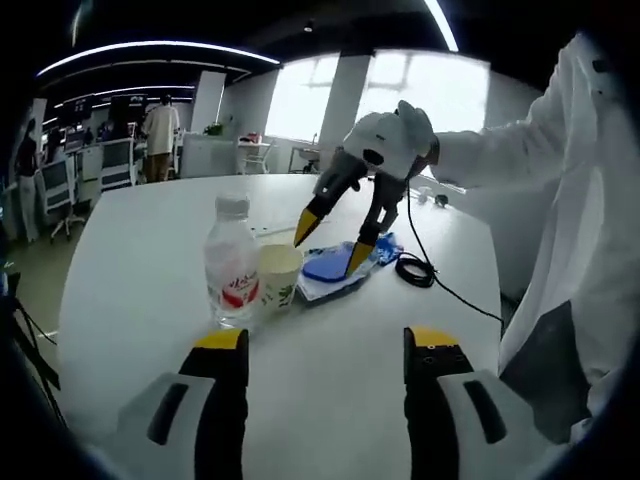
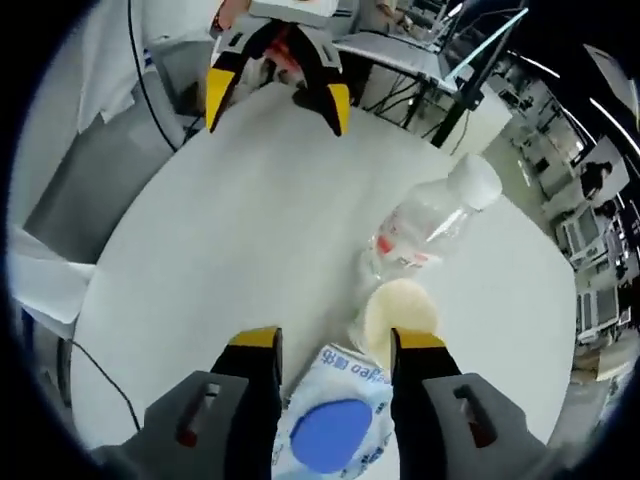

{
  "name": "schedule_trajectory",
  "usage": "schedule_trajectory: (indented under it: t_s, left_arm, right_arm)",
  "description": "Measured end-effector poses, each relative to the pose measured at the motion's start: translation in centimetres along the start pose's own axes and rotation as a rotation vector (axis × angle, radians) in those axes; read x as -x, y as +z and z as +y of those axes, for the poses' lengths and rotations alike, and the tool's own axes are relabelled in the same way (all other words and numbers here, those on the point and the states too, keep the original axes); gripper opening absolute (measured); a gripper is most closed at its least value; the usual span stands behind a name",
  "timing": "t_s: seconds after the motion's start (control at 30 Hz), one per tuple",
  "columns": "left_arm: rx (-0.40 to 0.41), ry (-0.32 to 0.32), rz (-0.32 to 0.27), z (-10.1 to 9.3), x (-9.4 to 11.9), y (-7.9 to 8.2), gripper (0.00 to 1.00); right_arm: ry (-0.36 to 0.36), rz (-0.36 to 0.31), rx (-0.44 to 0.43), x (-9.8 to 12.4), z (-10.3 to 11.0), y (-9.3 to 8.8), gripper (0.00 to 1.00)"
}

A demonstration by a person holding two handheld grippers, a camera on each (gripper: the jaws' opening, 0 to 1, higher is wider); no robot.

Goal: Arrange the tabletop items into an orderly group along one side of the table until the central work area is clear of visible clutter.

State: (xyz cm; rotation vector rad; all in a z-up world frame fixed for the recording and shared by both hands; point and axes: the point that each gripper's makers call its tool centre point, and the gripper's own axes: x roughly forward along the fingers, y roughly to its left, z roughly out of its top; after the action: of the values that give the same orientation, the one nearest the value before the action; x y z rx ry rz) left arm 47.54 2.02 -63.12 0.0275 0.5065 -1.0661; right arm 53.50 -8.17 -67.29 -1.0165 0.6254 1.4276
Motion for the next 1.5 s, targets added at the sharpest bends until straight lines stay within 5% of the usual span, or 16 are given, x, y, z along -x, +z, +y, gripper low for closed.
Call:
schedule_trajectory:
  t_s: [0.37,0.87,1.17,1.5]
  left_arm:
    - [-0.036,-0.034,-0.002,-1.4,-0.9,1.2,0.64]
    - [-0.077,-0.053,0.002,-3.1,-1.8,2.4,0.7]
    - [-0.086,-0.04,0.019,-3.7,-1.5,2.3,0.74]
    - [-0.058,-0.006,0.022,-4.0,-0.3,1.5,0.76]
  right_arm:
    - [-0.114,-0.148,-0.271,2.5,1.3,-0.2,0.47]
    - [-0.255,-0.231,-0.472,7.2,4.0,-2.5,0.48]
    - [-0.391,-0.276,-0.659,11.6,6.5,-6.5,0.5]
    - [-0.48,-0.298,-0.835,15.1,12.7,-11.1,0.51]
